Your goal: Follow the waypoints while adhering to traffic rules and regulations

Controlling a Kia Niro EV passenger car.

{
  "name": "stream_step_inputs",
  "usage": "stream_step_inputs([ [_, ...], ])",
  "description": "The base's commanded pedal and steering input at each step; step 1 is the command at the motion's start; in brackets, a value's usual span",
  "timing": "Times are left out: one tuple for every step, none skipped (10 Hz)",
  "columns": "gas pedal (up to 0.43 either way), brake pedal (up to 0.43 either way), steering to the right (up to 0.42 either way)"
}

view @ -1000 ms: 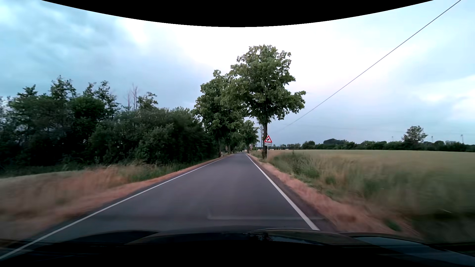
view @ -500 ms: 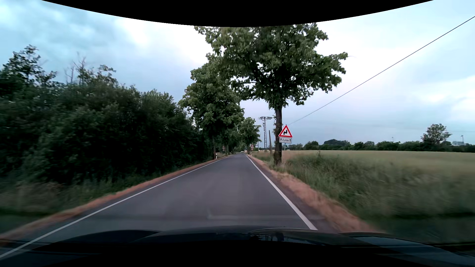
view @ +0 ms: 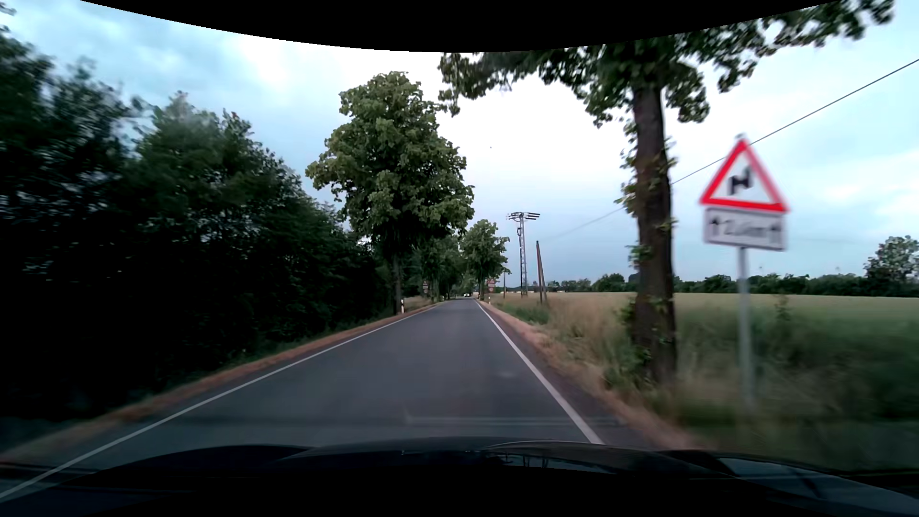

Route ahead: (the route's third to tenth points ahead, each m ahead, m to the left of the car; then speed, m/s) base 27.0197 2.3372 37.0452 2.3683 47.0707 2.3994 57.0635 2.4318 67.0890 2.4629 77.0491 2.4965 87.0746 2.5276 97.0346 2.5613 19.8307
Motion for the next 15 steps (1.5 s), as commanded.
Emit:
stream_step_inputs([
  [0.189,0.000,0.000],
  [0.189,0.000,-0.001],
  [0.189,0.000,-0.002],
  [0.189,0.000,-0.002],
  [0.189,0.000,-0.002],
  [0.189,0.000,-0.001],
  [0.177,0.000,-0.001],
  [0.177,0.000,-0.001],
  [0.177,0.000,-0.002],
  [0.177,0.000,-0.001],
  [0.169,0.000,-0.004],
  [0.169,0.000,-0.006],
  [0.169,0.000,-0.005],
  [0.157,0.000,-0.003],
  [0.157,0.000,-0.003],
])
